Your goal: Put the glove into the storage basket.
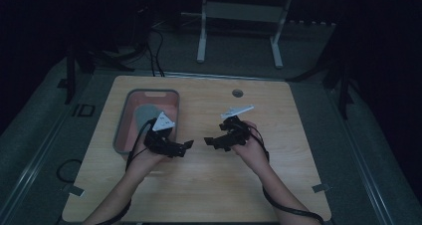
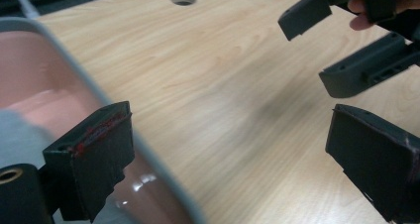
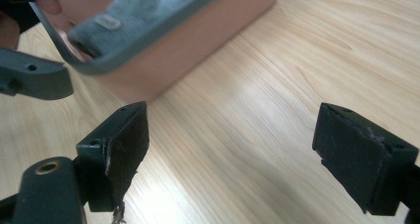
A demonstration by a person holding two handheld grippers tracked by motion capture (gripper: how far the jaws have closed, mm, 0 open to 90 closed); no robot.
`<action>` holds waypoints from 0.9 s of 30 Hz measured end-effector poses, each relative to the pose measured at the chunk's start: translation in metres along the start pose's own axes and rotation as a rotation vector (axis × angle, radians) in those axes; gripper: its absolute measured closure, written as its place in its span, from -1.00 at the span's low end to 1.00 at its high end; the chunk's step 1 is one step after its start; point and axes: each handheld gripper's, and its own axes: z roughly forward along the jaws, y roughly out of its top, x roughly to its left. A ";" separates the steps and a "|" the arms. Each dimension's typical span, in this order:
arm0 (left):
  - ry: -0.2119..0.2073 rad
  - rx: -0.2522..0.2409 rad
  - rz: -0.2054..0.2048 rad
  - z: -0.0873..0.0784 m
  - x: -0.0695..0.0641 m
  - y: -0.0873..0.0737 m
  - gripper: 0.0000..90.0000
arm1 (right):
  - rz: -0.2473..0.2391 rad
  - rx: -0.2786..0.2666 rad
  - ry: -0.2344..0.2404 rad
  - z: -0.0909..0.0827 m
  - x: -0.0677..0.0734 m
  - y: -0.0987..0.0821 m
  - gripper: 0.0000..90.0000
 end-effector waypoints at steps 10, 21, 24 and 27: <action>-0.049 0.008 0.069 0.024 -0.029 -0.010 -0.89 | -0.005 -0.007 -0.035 -0.024 -0.019 -0.040 -0.68; -0.134 0.031 0.108 0.051 -0.058 -0.028 -0.89 | -0.047 -0.008 -0.033 -0.041 -0.030 -0.086 -0.69; -0.145 0.039 0.103 0.058 -0.062 -0.034 -0.89 | -0.059 -0.014 -0.025 -0.044 -0.032 -0.098 -0.69; -0.159 0.042 0.095 0.062 -0.066 -0.039 -0.89 | -0.072 -0.021 -0.024 -0.047 -0.034 -0.111 -0.69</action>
